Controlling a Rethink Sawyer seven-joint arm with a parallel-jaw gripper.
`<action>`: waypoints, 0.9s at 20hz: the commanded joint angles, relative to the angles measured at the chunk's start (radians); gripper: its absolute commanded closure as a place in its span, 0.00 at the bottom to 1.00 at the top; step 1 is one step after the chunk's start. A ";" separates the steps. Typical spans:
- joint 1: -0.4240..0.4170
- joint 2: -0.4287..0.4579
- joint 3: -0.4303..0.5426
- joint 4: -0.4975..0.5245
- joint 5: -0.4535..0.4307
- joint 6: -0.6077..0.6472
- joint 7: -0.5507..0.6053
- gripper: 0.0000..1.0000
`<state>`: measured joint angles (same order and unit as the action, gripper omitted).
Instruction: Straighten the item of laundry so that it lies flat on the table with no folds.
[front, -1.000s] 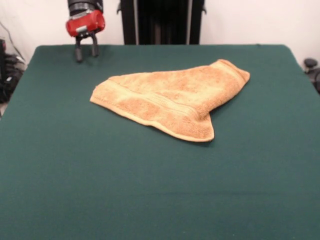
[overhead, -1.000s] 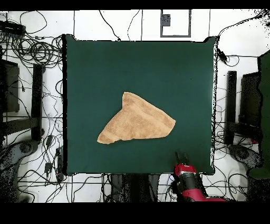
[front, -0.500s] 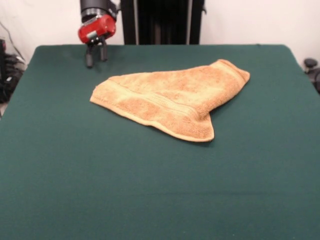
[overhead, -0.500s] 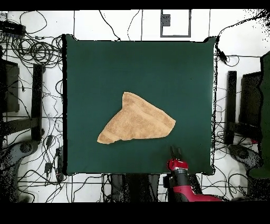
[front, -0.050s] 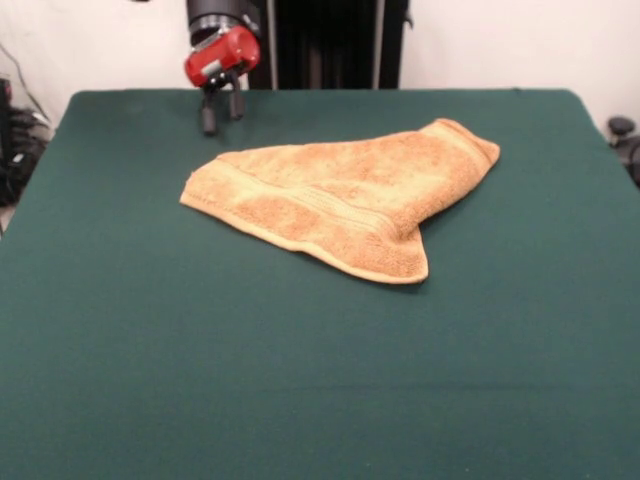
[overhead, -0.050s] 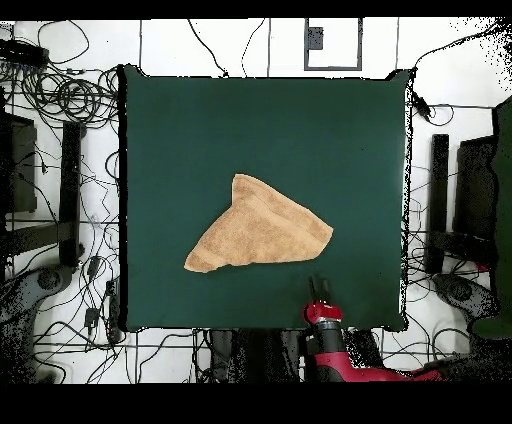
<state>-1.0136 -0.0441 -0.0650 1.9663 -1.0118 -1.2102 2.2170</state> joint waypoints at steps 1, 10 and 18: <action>0.078 0.002 0.065 -0.039 0.077 -0.017 0.006 0.00; 0.138 -0.015 0.115 -0.150 -0.071 0.077 0.117 0.00; 0.145 -0.012 0.126 -0.199 -0.118 0.071 0.151 0.00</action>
<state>-0.9178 -0.0450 -0.0605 1.9367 -1.1123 -1.2098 2.2170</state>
